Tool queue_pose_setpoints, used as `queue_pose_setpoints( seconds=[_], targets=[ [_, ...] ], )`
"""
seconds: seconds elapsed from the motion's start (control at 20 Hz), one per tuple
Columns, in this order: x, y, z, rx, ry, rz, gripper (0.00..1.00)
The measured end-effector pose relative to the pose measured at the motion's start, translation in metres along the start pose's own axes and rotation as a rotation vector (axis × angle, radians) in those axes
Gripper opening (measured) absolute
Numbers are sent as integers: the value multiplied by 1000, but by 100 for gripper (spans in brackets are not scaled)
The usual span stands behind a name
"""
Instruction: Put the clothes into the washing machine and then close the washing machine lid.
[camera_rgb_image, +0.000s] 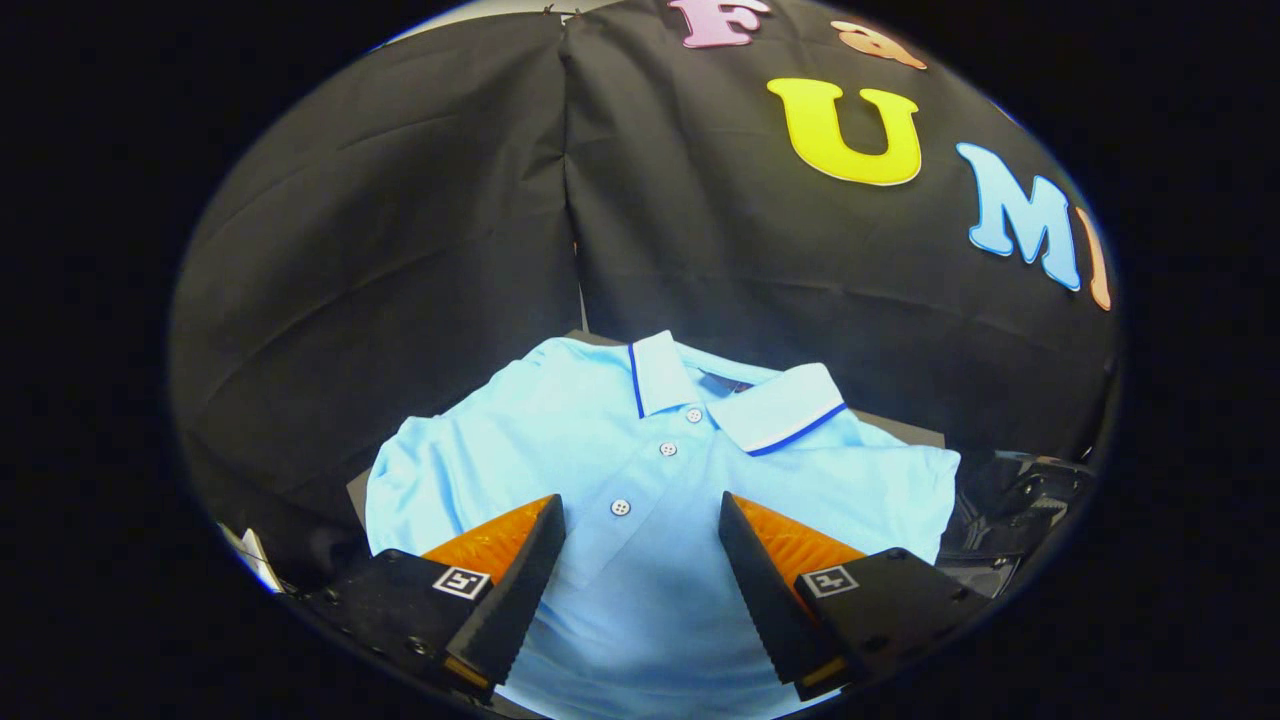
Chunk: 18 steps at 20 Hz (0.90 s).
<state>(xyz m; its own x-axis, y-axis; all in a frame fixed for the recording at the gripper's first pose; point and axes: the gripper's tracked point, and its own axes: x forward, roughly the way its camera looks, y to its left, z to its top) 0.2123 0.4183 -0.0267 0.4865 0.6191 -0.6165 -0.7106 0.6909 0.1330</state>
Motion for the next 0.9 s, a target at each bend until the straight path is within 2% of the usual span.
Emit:
queue_pose_setpoints(
  seconds=[0.2, 0.4, 0.55, 0.75, 0.9],
  targets=[
    [5, -1, -3, 16, 16, 0, 97],
    [5, 0, -4, -31, 24, 2, 97],
    [9, 0, -6, -27, 23, 11, 94],
    [10, 2, -6, 18, 27, 24, 50],
    [8, 3, -5, -9, 34, 31, 50]
  ],
)
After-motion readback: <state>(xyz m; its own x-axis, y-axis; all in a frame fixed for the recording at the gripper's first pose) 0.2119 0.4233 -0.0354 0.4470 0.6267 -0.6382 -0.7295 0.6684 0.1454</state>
